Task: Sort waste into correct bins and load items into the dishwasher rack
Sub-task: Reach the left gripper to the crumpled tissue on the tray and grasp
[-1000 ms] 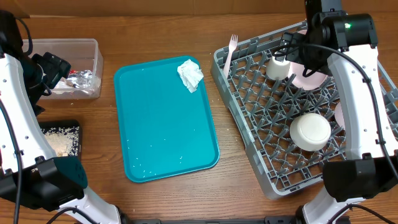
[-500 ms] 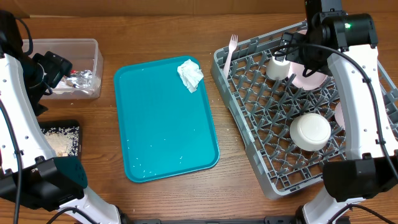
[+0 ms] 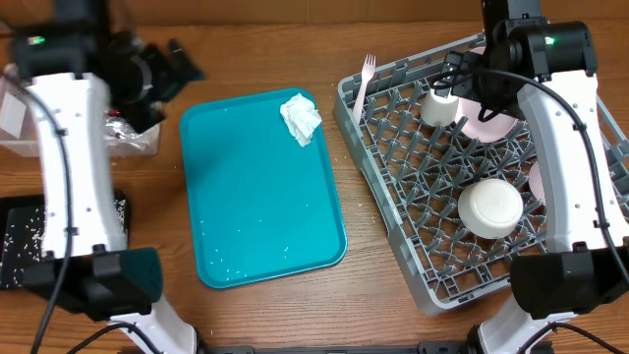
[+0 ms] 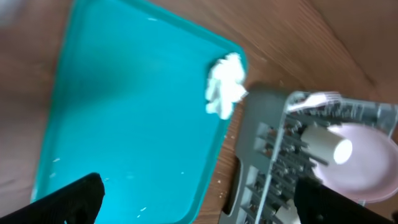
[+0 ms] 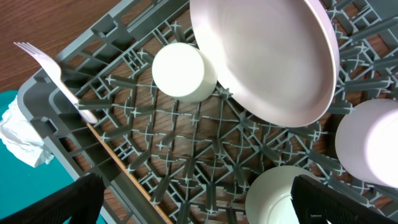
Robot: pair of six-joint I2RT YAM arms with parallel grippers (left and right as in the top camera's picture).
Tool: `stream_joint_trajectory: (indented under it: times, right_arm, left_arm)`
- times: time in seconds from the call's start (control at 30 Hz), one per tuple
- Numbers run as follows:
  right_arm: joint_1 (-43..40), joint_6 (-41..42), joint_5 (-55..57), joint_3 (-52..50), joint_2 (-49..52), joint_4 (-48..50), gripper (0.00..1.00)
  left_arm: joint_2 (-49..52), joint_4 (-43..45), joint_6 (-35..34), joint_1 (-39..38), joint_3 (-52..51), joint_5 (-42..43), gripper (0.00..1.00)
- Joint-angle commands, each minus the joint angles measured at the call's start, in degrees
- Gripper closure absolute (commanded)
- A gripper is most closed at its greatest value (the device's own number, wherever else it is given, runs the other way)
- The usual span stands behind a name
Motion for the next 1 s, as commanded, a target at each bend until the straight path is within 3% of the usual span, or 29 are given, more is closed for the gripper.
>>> stream_joint_trajectory:
  times: [0.0,0.17,0.3,0.47,0.97]
  right_arm:
    - [-0.20,0.09,-0.24,0.83,-1.29,0.26,0.00]
    - [-0.20,0.09,-0.26,0.83,-1.29,0.26,0.00]
    - [-0.20,0.09,-0.26,0.83,-1.29,0.26,0.00]
    - [-0.20,0.09,-0.24,0.83,-1.29,0.26,0.00]
    - [-0.20,0.09,-0.24,0.83,-1.29,0.26,0.00]
  left_arm:
    - [0.28,2.95,-3.93,-5.53,0.35,-1.18,0.00]
    - [4.00,10.97,-5.88,-16.59,0.35,-7.78,0.00]
    - [9.62,12.76,-13.09,-21.24,0.35,-11.43,0.00]
    - [17.07,13.38,-18.58,-21.94,0.35,-11.39,0.00]
    - [30.56,16.28,-18.99,-22.01,0.35,-10.03,0.00]
